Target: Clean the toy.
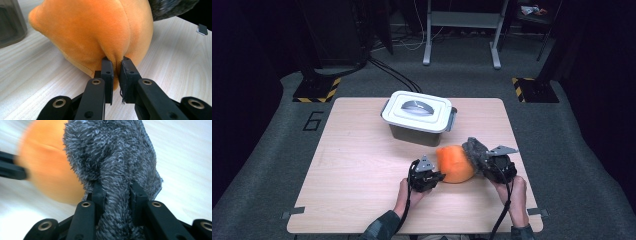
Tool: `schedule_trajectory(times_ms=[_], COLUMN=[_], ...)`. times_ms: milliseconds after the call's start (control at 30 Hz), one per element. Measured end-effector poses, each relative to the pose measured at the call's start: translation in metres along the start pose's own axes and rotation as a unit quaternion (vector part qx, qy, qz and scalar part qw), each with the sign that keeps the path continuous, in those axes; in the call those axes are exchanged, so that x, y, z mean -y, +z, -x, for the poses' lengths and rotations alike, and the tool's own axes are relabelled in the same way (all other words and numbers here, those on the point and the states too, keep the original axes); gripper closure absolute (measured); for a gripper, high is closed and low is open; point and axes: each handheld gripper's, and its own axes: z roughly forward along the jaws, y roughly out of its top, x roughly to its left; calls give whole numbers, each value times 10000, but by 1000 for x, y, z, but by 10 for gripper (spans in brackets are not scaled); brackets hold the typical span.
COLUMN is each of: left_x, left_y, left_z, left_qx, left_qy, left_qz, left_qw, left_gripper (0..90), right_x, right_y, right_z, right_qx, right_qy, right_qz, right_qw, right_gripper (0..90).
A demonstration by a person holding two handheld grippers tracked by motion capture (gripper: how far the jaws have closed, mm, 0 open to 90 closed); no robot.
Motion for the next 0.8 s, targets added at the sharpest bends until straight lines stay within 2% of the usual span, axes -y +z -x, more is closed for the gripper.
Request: schedule_trajectory(times_ms=[100, 200, 333, 433, 467, 500, 533, 667, 800], left_x=[0, 0, 0, 0, 0, -1, -1, -1, 0], left_y=[0, 0, 0, 0, 0, 0, 0, 1, 1], left_z=[0, 0, 0, 0, 0, 0, 0, 0, -1], left_qx=[5, 1, 7, 23, 30, 26, 19, 38, 45], left_qy=[6, -3, 2, 11, -7, 17, 22, 10, -8], left_qz=[-1, 13, 18, 6, 16, 12, 6, 11, 14], left_qw=[10000, 10000, 10000, 10000, 10000, 10000, 10000, 10000, 10000], left_gripper=[823, 823, 823, 824, 824, 824, 824, 825, 825], right_x=[-9, -16, -20, -19, -19, -19, -19, -17, -14], right_y=[-3, -1, 9, 14, 16, 16, 16, 16, 17], right_z=[-20, -39, -51, -55, -53, -52, -49, -42, -28], right_qx=[-104, -178, -234, -155, -164, -186, -195, -175, -165], right_qy=[-385, -606, -915, -883, -948, -811, -866, -686, -501], right_qz=[72, 72, -44, -144, -104, -111, -96, -93, -87], right_qw=[9992, 9980, 9955, 9959, 9953, 9965, 9960, 9974, 9986], right_gripper=[706, 706, 704, 705, 706, 707, 707, 707, 706])
